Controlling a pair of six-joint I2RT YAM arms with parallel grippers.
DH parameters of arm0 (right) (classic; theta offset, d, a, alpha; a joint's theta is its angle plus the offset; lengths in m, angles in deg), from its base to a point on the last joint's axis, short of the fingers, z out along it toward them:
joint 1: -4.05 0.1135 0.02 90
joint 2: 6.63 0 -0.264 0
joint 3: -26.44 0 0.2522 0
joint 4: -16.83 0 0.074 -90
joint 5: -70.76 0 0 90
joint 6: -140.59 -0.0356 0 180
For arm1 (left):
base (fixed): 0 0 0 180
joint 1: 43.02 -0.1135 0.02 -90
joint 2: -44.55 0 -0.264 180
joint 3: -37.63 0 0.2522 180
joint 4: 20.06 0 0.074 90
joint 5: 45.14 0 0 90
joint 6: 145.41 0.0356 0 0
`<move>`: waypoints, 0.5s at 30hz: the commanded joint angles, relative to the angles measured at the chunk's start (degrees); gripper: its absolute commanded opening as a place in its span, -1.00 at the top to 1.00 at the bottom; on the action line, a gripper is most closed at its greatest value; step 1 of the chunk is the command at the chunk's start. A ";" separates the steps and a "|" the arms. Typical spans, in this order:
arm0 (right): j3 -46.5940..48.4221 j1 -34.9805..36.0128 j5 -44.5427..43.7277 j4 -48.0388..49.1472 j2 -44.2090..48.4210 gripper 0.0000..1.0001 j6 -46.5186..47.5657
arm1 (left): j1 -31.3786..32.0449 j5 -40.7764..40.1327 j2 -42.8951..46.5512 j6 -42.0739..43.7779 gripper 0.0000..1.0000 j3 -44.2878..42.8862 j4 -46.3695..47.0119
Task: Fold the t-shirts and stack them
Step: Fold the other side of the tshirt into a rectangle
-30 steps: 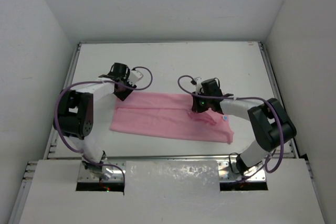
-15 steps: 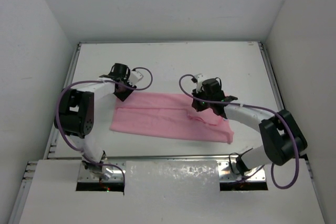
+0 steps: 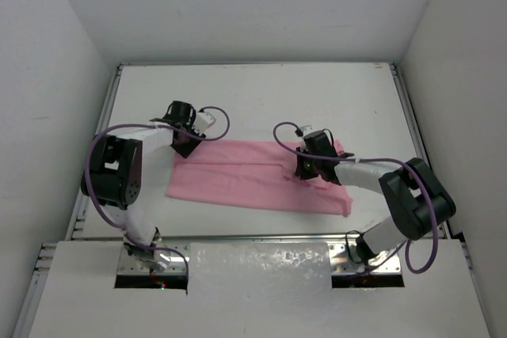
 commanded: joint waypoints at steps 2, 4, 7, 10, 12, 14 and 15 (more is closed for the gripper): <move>-0.25 -0.02 -3.82 1.98 -1.31 1.00 -2.42 | -0.33 -1.22 2.17 2.17 0.17 2.54 1.94; 0.54 -0.63 -3.65 1.19 -1.31 1.00 -1.80 | -0.33 -3.16 1.73 3.05 0.17 3.68 2.21; 2.64 -1.07 -5.40 -1.26 -0.35 1.00 0.92 | -0.42 -3.52 3.30 4.99 0.17 5.35 3.52; 5.72 -2.12 -6.73 -4.15 2.55 1.00 3.91 | -0.42 -1.43 4.45 4.56 0.16 3.26 2.30; 9.57 -3.78 -6.90 -6.53 5.26 1.00 4.35 | -0.59 0.69 4.80 1.31 0.16 -1.48 -0.95; 12.30 -5.98 -6.38 -11.98 6.94 1.00 1.47 | -1.12 5.50 5.06 -3.85 0.16 -8.05 -4.71; 14.06 -8.95 -5.85 -13.56 8.87 1.00 0.06 | -1.82 6.93 5.15 -5.54 0.16 -10.09 -5.52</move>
